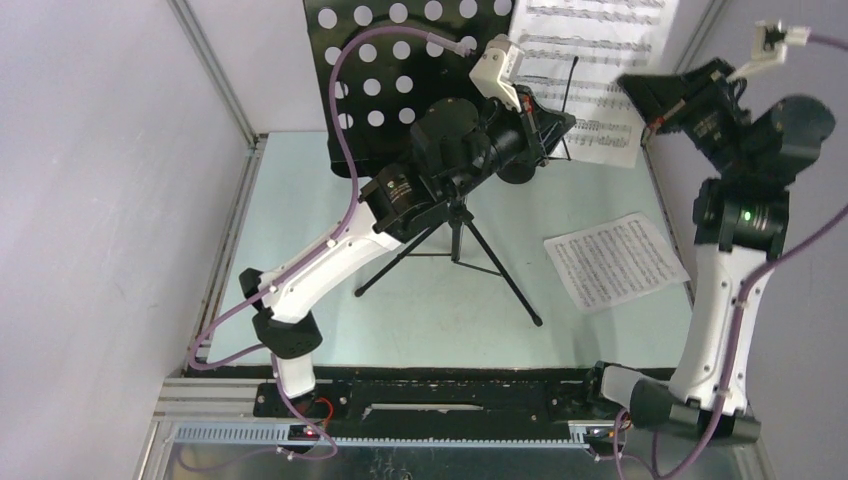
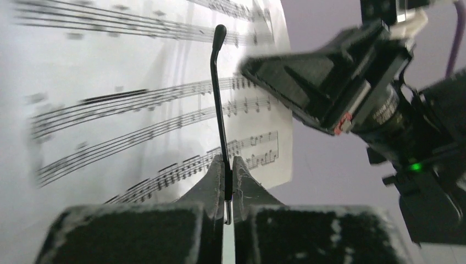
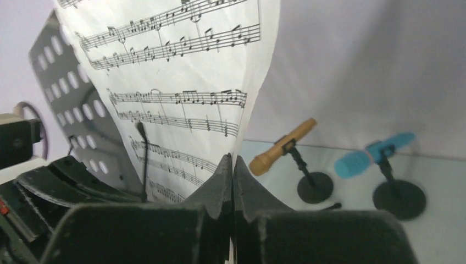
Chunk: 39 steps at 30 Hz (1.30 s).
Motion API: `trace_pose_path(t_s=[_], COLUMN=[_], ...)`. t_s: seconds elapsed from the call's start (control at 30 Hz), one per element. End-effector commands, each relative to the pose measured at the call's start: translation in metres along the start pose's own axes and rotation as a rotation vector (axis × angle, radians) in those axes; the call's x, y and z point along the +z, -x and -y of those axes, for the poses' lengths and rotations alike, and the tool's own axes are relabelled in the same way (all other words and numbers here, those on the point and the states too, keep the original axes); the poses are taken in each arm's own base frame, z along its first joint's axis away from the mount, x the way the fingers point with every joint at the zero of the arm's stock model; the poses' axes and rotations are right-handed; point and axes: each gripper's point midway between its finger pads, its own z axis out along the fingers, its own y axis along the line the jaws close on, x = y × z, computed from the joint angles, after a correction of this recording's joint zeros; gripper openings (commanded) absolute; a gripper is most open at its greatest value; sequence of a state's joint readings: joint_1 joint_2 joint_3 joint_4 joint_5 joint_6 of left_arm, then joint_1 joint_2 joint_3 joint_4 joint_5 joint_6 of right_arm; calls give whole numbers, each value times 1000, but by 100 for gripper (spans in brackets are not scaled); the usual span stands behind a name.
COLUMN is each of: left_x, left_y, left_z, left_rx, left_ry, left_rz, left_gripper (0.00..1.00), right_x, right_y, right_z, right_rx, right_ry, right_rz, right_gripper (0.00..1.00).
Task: Pack up the instrument practice props
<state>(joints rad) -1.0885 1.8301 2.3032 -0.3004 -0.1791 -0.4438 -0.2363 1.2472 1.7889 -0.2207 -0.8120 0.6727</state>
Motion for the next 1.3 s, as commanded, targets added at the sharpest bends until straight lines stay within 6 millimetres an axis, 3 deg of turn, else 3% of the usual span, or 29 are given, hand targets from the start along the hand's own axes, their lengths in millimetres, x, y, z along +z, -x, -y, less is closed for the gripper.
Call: trace_pose_path(t_s=[0.0, 0.03, 0.2, 0.4, 0.57, 0.77, 0.97, 1.27], left_x=[-23, -24, -33, -43, -49, -61, -96, -156], left_y=[38, 38, 41, 43, 40, 42, 56, 68], left_z=[16, 16, 12, 5, 0, -5, -10, -14], left_rx=[28, 36, 70, 107, 132, 178, 212, 204], left_ry=[-47, -47, -33, -2, 10, 30, 49, 34], left_rz=[81, 80, 70, 66, 47, 22, 17, 33], left_gripper=[0, 0, 1, 5, 25, 48, 67, 73], right_x=[-43, -58, -119, -164, -193, -212, -221, -217], right_y=[24, 26, 12, -27, -68, -119, -160, -235], right_z=[14, 15, 54, 100, 146, 198, 249, 328], right_rx=[-8, -3, 67, 123, 189, 275, 355, 535], right_ry=[-213, -261, -558, -828, -1023, -1140, -1199, -1261], right_rz=[261, 321, 489, 501, 472, 445, 447, 340], right_gripper=[0, 0, 0, 0, 0, 0, 0, 0])
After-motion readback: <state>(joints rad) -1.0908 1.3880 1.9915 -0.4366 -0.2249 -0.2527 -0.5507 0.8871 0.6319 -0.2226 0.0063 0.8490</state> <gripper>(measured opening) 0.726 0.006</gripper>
